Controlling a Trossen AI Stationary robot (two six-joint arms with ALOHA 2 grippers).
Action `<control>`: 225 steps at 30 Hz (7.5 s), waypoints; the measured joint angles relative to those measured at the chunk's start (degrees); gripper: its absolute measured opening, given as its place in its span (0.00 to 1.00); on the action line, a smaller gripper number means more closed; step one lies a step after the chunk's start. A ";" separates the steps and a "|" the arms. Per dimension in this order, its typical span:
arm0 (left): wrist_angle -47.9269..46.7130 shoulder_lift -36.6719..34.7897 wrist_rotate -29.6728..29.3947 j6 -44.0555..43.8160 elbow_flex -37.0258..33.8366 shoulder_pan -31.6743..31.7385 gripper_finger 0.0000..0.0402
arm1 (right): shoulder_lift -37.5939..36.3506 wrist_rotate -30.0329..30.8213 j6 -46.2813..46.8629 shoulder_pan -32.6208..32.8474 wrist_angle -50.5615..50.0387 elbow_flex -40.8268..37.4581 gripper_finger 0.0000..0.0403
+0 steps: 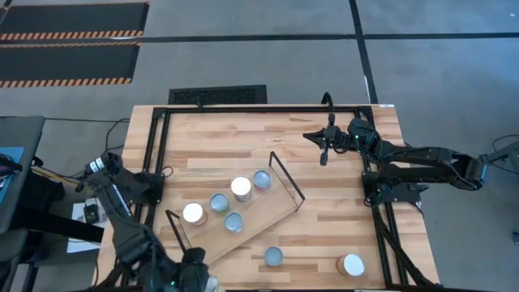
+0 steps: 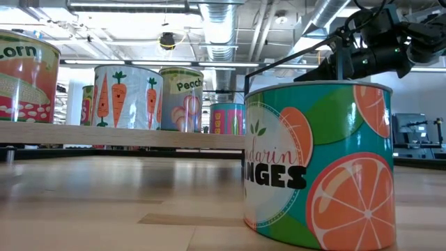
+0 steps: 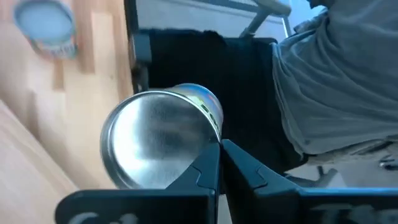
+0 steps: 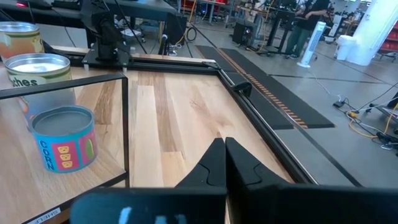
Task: Pick and place cans onto a shelf
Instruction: Put the canned peaches on the shelf, then put the canned corn on the shelf
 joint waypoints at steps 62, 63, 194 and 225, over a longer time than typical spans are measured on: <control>-2.14 4.43 -12.49 31.73 -9.11 28.44 0.00 | 0.00 0.00 0.48 0.00 -2.09 0.02 0.02; -2.13 4.49 -12.49 31.73 -9.11 28.47 0.00 | -0.02 0.00 0.48 0.00 -2.09 0.02 0.02; 61.27 -65.75 -2.61 57.92 -82.75 55.18 0.00 | 54.99 23.43 101.59 91.95 -103.07 76.96 0.54; 60.68 -65.75 -2.61 57.28 -82.75 55.16 0.00 | 57.09 14.67 105.26 86.99 -106.24 76.26 0.44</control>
